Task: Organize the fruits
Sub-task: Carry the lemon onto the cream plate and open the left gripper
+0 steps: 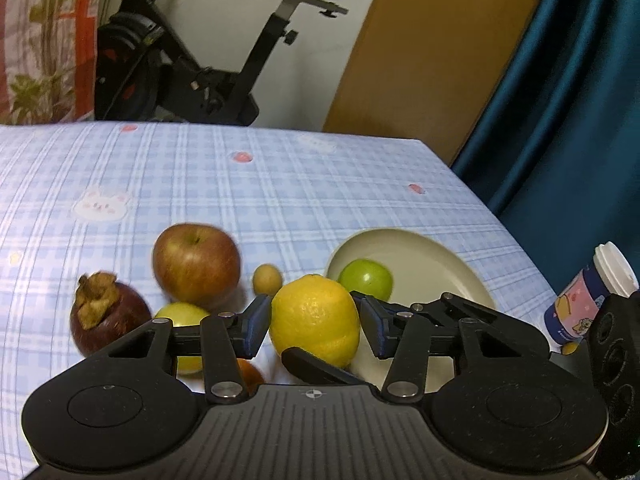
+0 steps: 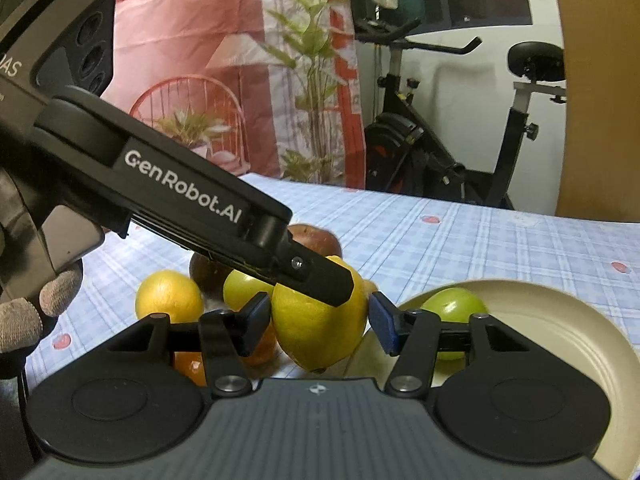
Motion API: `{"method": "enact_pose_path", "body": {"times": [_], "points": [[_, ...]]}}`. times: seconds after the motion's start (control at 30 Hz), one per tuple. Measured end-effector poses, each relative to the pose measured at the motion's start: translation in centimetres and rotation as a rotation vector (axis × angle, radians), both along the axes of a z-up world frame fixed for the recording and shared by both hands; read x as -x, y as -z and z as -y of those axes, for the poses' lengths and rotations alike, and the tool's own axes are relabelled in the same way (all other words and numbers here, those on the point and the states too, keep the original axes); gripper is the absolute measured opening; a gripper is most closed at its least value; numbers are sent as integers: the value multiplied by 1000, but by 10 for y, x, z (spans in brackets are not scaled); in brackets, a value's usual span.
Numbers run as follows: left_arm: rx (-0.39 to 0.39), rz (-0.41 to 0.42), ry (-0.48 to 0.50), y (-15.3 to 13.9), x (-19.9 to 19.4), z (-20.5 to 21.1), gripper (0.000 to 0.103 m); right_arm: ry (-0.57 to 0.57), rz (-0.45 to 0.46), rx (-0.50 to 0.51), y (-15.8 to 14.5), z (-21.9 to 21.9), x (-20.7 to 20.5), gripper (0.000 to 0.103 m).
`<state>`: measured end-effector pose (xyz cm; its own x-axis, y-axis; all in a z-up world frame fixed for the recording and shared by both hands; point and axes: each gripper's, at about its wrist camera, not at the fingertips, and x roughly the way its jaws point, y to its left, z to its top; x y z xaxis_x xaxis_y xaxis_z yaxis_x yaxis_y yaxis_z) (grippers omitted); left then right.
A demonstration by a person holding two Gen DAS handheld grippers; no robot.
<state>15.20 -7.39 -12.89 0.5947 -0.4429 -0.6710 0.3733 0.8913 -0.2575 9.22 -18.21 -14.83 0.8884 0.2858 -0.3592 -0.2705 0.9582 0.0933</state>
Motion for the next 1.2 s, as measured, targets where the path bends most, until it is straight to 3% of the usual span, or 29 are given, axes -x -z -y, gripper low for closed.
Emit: {"method": "enact_pose_path", "body": {"times": [0.37, 0.67, 1.2], "points": [[-50, 48, 75, -10, 3, 37, 52, 100, 24, -73, -12, 24, 16, 56], [-74, -24, 86, 16, -15, 54, 53, 149, -12, -83, -10, 37, 11, 55], [-153, 58, 60, 22, -43, 89, 52, 257, 20, -80, -5, 51, 9, 52]]}}
